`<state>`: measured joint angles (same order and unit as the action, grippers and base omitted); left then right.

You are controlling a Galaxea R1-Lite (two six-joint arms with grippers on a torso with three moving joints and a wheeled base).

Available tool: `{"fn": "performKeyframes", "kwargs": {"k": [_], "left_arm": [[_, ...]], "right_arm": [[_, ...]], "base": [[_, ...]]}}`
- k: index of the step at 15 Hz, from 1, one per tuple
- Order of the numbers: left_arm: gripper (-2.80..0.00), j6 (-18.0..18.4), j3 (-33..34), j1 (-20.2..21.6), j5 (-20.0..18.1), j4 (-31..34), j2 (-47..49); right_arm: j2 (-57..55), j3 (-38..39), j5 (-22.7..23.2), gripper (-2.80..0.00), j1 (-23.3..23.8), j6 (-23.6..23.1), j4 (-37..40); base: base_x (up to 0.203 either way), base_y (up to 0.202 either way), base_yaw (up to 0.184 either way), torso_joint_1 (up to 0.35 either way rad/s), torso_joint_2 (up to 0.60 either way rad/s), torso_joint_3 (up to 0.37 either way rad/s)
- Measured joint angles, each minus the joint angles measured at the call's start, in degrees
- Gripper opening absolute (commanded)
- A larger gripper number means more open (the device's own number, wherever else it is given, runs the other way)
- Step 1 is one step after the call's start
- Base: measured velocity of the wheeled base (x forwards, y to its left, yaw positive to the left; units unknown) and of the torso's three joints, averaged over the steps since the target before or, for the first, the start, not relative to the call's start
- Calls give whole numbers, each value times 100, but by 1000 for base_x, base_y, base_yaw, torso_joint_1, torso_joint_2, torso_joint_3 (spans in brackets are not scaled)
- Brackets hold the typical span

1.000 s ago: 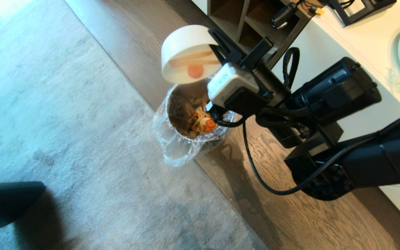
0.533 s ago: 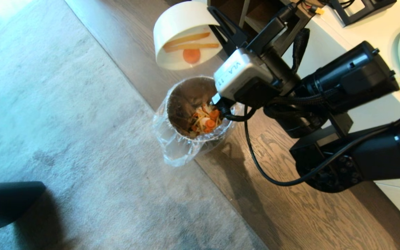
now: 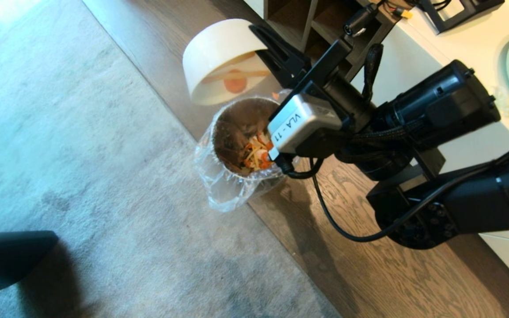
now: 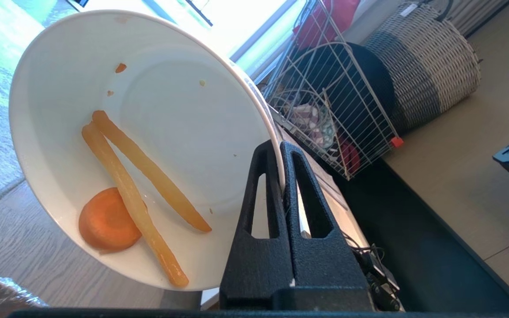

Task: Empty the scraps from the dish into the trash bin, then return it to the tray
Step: Pour the leftover food from the bowl into the trash can

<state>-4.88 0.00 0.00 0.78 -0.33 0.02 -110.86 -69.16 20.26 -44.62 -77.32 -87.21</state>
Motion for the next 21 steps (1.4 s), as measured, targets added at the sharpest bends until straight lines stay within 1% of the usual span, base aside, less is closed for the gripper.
{"fn": "performKeyframes", "kwargs": {"k": [7,9,12,16,18,21], "left_arm": [[-280,-1,0,0,-1,1,0],[-280,0,0,0,-3,1,0],[-280,0,0,0,-3,0,0],[-280,0,0,0,-3,2,0],[-280,-2,0,0,-3,1,0],[-280,0,0,0,-1,2,0]], "right_arm": [[176,-50,47,-280,39,-48,2],[268,101,175,-280,41,-94,3],[450,271,247,-280,46,-148,0],[650,324,247,-280,50,-157,-5],[731,512,245,-280,50,-157,2],[783,592,240,-280,49,-152,0]], "base": [[0,0,0,0,0,0],[0,0,0,0,0,0],[0,0,0,0,0,0],[0,0,0,0,0,0],[0,0,0,0,0,0],[0,0,0,0,0,0]]}}
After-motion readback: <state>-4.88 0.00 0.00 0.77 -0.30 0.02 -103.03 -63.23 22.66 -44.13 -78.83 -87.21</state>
